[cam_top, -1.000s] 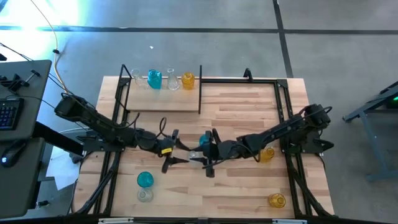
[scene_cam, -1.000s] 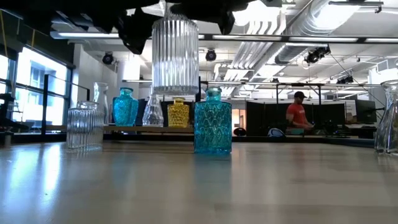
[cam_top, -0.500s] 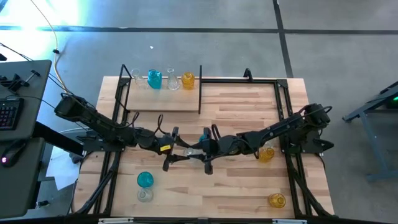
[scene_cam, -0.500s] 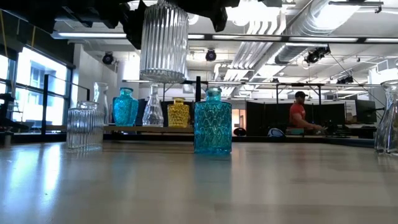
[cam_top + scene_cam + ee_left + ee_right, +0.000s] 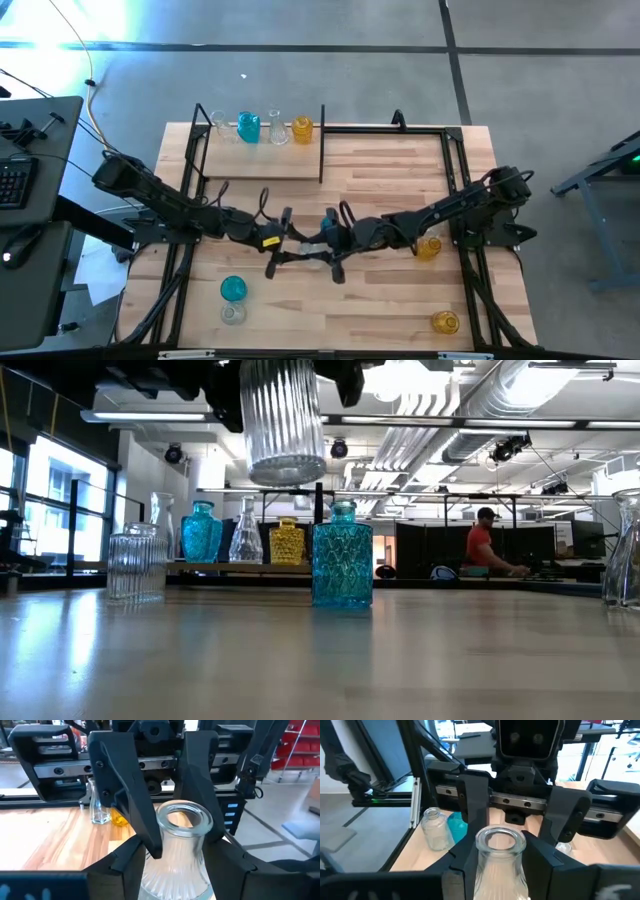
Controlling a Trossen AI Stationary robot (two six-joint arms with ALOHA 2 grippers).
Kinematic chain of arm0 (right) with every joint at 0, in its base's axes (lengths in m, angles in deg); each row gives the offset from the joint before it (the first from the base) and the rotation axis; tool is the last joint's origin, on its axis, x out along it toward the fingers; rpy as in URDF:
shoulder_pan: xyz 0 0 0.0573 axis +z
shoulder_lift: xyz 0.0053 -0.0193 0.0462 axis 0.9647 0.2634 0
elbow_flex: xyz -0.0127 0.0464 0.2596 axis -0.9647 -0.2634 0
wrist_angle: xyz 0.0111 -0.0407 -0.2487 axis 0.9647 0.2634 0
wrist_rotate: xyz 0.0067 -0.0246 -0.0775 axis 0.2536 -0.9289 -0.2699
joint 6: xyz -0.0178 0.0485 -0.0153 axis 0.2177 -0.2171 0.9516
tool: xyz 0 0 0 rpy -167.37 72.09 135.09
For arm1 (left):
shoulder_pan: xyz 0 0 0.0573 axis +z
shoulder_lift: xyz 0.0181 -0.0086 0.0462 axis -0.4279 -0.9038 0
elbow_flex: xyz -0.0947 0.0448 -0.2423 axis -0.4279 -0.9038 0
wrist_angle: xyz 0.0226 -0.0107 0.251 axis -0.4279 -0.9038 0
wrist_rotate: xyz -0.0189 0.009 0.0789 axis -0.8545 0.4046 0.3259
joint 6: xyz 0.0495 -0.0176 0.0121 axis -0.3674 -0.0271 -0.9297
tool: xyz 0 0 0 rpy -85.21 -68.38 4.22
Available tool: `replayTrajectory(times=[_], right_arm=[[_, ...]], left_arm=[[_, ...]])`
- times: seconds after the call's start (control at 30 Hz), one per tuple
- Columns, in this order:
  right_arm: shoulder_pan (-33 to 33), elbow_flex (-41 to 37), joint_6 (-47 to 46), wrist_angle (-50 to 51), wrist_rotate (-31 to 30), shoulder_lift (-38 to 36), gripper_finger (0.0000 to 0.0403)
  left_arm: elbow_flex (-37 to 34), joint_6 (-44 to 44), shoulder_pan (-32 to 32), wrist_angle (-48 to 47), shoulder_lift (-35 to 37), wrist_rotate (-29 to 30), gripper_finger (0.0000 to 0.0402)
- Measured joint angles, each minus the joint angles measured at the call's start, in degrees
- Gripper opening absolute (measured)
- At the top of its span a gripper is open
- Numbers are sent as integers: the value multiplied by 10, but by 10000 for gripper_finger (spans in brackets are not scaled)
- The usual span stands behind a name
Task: Sort vases onto shelf
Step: Put the transparent vase on the shelf aligned with the other transparent vase
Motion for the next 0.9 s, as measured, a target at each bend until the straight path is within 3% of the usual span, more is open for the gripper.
replayTrajectory(times=[0.33, 0.67, 0.9], right_arm=[[0, 0, 8, 9, -6, -1, 106], [-3, 8, 12, 14, -69, -16, 159], [-3, 7, 22, 35, -71, -43, 168]], left_arm=[[5, -15, 0, 2, -7, 14, 151], [14, -14, 5, 6, -9, 53, 129], [11, -11, 12, -1, -9, 40, 110]])
